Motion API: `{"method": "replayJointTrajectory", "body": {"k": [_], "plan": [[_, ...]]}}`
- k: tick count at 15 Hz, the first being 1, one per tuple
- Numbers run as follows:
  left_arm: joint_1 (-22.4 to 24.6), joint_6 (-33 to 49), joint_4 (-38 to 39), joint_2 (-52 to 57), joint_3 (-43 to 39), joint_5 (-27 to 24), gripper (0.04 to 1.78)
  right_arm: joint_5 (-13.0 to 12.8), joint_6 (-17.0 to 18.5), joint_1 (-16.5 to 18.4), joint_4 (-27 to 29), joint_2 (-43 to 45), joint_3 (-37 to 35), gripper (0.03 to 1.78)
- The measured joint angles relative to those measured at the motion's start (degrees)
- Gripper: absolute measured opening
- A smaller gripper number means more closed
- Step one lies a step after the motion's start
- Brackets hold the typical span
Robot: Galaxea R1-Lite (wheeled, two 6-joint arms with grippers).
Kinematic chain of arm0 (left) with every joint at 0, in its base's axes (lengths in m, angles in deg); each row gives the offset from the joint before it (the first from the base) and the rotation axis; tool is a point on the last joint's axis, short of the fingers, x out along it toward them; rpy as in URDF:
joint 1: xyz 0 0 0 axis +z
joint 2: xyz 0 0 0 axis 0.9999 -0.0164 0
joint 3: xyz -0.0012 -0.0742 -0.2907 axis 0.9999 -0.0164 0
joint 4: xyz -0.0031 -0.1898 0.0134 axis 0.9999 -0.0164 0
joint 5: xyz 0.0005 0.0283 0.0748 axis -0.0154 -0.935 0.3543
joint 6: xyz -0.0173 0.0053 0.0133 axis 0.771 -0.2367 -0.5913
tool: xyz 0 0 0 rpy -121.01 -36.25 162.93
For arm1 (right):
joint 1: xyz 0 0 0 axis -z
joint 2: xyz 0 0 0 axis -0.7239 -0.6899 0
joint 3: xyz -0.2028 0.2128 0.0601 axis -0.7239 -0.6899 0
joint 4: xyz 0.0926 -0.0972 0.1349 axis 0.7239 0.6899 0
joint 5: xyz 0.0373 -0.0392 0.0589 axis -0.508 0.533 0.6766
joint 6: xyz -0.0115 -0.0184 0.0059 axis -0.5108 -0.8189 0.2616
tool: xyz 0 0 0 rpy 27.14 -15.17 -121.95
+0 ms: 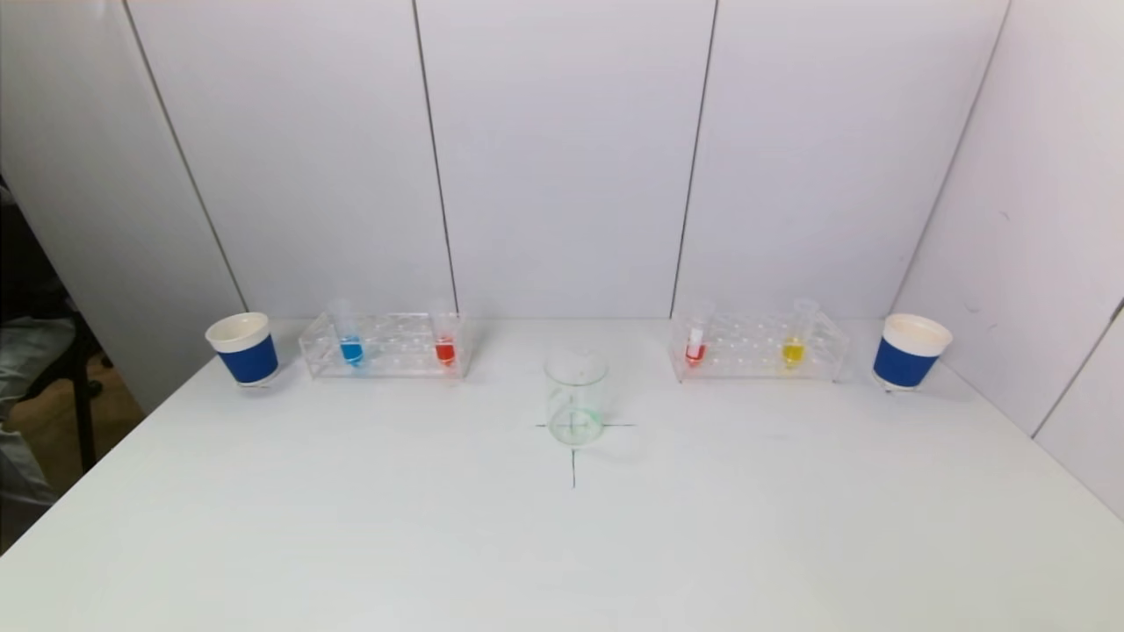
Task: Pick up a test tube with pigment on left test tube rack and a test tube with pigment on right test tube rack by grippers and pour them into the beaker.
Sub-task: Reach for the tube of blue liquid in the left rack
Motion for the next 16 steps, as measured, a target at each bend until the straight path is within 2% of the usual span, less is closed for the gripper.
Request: {"method": "replayJointTrajectory", "body": {"k": [16], "plan": [[0.00, -0.39, 0.35, 0.00, 0.05, 0.00, 1.76, 0.00, 0.02, 0.00, -0.02, 0.00, 0.00, 1.77]]}}
